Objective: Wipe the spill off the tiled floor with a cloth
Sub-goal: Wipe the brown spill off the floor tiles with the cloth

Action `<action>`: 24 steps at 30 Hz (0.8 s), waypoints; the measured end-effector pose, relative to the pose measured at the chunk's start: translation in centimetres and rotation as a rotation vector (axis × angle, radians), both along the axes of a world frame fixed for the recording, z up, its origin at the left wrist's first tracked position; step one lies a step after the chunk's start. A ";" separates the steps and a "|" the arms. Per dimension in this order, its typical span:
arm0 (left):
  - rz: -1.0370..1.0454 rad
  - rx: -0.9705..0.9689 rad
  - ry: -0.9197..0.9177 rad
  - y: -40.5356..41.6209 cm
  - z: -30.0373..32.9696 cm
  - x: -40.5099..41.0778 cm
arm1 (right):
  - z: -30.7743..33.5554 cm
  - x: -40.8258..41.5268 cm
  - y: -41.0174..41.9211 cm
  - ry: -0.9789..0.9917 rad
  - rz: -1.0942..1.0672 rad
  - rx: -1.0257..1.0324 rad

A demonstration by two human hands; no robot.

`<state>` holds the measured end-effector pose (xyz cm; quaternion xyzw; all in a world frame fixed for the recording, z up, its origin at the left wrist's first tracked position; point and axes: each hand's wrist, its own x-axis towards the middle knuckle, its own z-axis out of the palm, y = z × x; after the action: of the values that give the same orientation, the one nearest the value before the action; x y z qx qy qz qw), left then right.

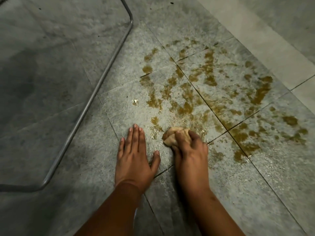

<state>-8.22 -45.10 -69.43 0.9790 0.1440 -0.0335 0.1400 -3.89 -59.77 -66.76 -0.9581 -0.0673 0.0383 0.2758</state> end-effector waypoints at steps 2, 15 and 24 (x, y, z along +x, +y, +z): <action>0.005 0.006 -0.002 0.0 0.0 0.1 | -0.4 2.0 1.1 0.054 -0.086 0.110; 0.018 0.007 -0.014 0.1 -0.1 0.1 | -0.1 -1.3 0.1 0.036 -0.054 -0.052; 0.020 0.013 0.005 0.0 0.0 0.1 | -0.6 6.7 3.7 -0.035 -0.058 -0.098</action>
<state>-8.07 -45.07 -69.47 0.9783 0.1546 -0.0337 0.1335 2.82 -56.10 -67.40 -0.9725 -0.0422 0.0168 0.2284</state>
